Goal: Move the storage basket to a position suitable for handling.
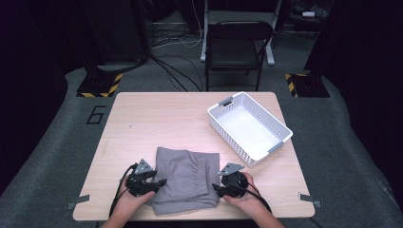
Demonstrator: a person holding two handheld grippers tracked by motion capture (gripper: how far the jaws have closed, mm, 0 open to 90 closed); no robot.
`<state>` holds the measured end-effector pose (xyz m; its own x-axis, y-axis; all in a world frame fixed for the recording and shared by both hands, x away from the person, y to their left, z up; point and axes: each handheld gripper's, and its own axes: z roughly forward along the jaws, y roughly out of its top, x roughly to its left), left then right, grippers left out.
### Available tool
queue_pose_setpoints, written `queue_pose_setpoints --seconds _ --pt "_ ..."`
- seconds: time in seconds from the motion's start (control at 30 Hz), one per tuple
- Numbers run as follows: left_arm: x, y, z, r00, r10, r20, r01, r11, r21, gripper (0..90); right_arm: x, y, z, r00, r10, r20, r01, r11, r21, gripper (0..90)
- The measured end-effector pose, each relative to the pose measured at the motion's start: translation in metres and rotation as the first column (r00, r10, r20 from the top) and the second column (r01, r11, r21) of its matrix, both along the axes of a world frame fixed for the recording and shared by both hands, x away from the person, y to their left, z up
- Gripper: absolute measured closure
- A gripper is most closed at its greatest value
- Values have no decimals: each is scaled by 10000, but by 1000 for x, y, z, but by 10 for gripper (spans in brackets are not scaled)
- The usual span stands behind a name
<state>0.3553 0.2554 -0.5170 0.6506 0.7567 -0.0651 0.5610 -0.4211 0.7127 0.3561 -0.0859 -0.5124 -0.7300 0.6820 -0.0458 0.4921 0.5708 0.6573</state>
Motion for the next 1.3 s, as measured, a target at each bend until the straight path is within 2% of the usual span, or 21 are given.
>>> queue_pose_setpoints --seconds 0.07,0.13,0.27,0.33,0.4,0.57,0.67,0.73,0.8,0.83,0.93,0.97,1.0,1.03,1.07,1.13,1.17,1.2,1.3 --pt "-2 -2 0 10000 -16 -3 16 10000 1 431 -3 -2 1 9998 24 -179 -24 10000 -16 378" --pt "-3 -3 1 9998 -90 -161 91 9999 55 430 -3 -3 1 9998 75 -158 -75 10000 -47 375" --pt "-5 -5 1 9999 -30 -111 31 10000 37 430 -3 -6 1 9992 -93 -386 95 9999 49 366" --pt "-4 -4 2 9999 34 -165 -36 10000 -77 426 1 -8 2 9965 -296 -786 311 9993 188 351" --pt "-3 -3 3 9998 69 -171 -72 9998 -161 423 1 -9 3 9954 -408 -872 429 9988 225 354" --pt "-2 1 6 9995 234 -207 -240 9993 -283 394 2 -20 18 9934 -995 -569 1032 9925 652 356" --pt "-3 4 10 9992 384 -142 -389 9987 -341 391 4 -28 30 9873 -1486 -553 1532 9841 898 384" --pt "-3 6 11 9984 534 -164 -543 9969 -568 391 5 -32 39 9874 -1534 -388 1565 9831 952 449" --pt "-3 8 13 9981 602 -164 -611 9962 -619 391 9 -37 50 9891 -1471 -61 1471 9851 892 463" --pt "-3 9 13 9974 685 -200 -697 9954 -657 391 11 -38 55 9874 -1583 -39 1581 9836 868 465" --pt "-3 12 15 9977 618 -272 -633 9962 -593 392 19 -46 69 9790 -2039 68 2023 9748 943 464" --pt "-3 11 14 9974 699 -177 -709 9952 -669 392 21 -49 73 9761 -2169 110 2147 9715 1005 459" --pt "-3 11 14 9973 699 -209 -712 9950 -706 393 28 -56 80 9689 -2466 203 2433 9645 1029 429" --pt "-3 11 14 9973 707 -205 -720 9948 -719 393 28 -56 80 9689 -2466 203 2433 9645 1029 429" --pt "-2 11 14 9974 699 -167 -709 9950 -705 394 31 -59 83 9608 -2770 137 2740 9558 1067 413" --pt "-3 11 13 9974 664 -266 -681 9953 -685 394 39 -67 87 9526 -3026 305 2983 9493 994 383" --pt "-2 12 13 9977 633 -249 -648 9957 -667 394 41 -70 88 9428 -3325 226 3287 9389 1021 366" --pt "-2 12 13 9975 674 -234 -688 9954 -666 394 43 -75 88 9404 -3388 300 3346 9374 971 352" --pt "-2 13 12 9969 721 -321 -741 9949 -690 394 49 -88 89 9165 -3981 395 3934 9147 921 316"
